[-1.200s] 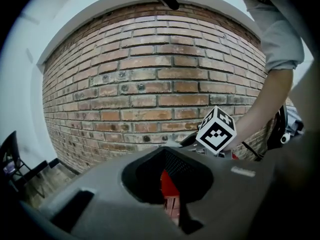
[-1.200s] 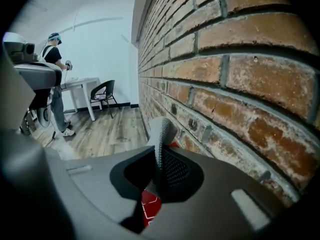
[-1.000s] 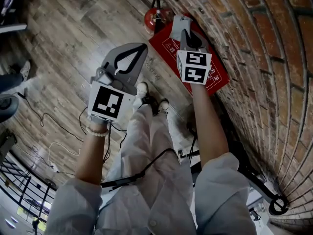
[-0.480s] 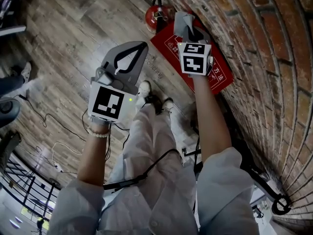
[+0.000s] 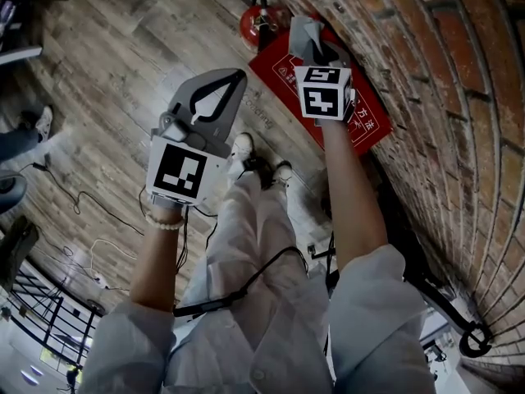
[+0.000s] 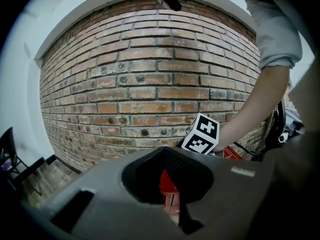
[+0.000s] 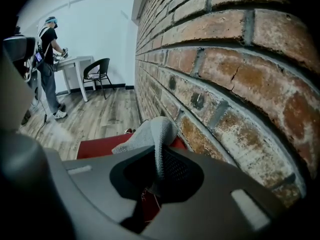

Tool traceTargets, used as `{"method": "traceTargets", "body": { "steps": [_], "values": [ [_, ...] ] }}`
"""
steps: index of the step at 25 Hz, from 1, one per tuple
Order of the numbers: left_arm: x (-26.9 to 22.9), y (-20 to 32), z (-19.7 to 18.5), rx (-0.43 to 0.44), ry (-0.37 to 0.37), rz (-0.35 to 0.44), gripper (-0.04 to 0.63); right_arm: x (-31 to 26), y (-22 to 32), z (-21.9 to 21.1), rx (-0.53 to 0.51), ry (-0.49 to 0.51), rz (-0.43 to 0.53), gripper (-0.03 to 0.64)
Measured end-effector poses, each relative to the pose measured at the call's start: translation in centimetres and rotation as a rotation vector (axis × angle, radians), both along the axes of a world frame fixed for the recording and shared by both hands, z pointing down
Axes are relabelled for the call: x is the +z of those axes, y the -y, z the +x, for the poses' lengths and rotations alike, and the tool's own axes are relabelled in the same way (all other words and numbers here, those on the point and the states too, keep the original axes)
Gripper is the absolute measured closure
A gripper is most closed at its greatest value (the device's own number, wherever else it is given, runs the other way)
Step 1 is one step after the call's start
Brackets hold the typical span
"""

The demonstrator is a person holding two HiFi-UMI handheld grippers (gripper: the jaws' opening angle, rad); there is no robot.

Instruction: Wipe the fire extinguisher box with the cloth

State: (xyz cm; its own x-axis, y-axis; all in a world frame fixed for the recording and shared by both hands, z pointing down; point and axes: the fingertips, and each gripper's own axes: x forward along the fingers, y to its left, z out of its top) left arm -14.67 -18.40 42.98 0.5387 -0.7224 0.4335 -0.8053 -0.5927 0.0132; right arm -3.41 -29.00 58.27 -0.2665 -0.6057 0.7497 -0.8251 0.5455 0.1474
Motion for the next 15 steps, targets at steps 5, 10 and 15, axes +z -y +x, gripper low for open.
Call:
{"method": "traceTargets", "body": {
  "steps": [5, 10, 15],
  "values": [
    [-0.1, -0.1, 0.5, 0.009, -0.001, -0.001, 0.598, -0.2, -0.3, 0.6, -0.012, -0.030, -0.001, 0.592],
    [-0.2, -0.5, 1.4, 0.046, 0.018, 0.006, 0.598, -0.2, -0.8, 1.3, 0.002, -0.028, -0.003, 0.592],
    [-0.4, -0.9, 2.7, 0.084, 0.033, 0.016, 0.598, -0.2, -1.4, 2.6, 0.023, -0.032, -0.012, 0.592]
  ]
}}
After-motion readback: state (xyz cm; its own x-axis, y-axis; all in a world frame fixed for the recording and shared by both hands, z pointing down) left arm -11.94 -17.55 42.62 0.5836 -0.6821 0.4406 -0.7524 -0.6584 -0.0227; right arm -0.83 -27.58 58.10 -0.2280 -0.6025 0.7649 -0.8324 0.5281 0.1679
